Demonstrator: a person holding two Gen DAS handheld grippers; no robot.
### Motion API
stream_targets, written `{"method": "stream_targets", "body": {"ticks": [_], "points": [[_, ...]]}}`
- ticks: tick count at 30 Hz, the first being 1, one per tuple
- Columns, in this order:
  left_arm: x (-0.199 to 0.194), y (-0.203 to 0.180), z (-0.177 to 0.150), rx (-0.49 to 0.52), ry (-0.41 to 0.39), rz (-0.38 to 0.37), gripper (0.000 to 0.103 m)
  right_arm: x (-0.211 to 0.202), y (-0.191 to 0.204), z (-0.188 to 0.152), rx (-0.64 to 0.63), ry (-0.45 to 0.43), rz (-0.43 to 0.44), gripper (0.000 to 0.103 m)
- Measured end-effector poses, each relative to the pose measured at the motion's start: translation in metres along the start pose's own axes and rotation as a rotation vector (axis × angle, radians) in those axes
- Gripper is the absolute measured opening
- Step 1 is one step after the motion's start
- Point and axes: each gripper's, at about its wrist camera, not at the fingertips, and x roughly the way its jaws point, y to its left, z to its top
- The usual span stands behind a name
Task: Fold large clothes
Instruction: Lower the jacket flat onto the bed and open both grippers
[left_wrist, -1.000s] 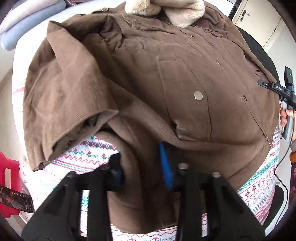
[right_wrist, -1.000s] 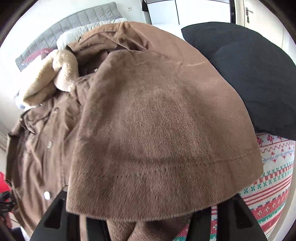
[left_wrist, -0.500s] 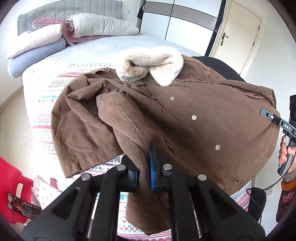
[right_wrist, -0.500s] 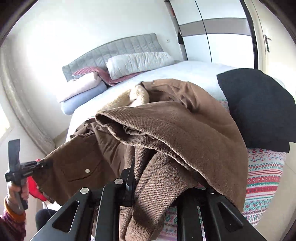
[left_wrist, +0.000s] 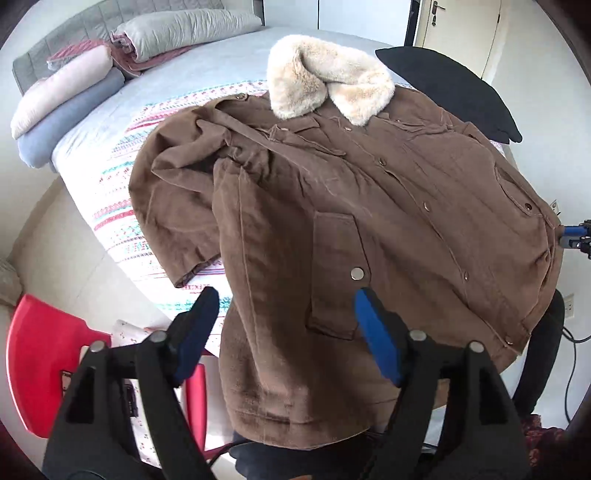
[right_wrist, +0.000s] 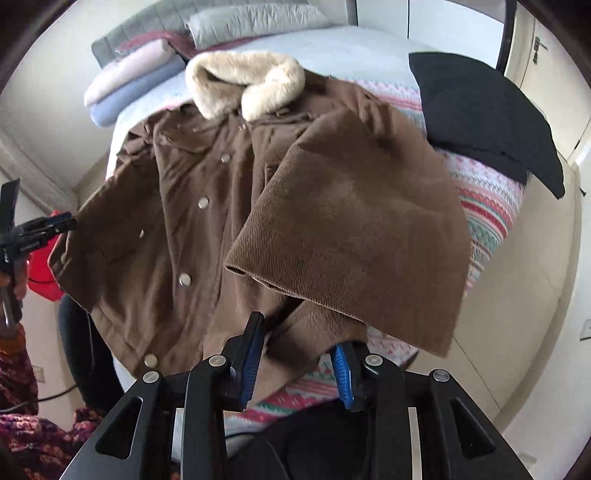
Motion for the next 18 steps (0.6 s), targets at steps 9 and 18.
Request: {"method": "stream_targets", "body": {"ticks": [9,18], "points": [[-0.041,-0.01,0.035,0.015,-0.143,-0.001,0.094,-0.108,-0.011,0.016,0.018,-0.283,-0.107,0.081],[0.009,-0.013,0.092,-0.022,-0.084,-0.023,0.094,-0.092,0.015,0.075,-0.032,-0.323,-0.079,0.087]]}}
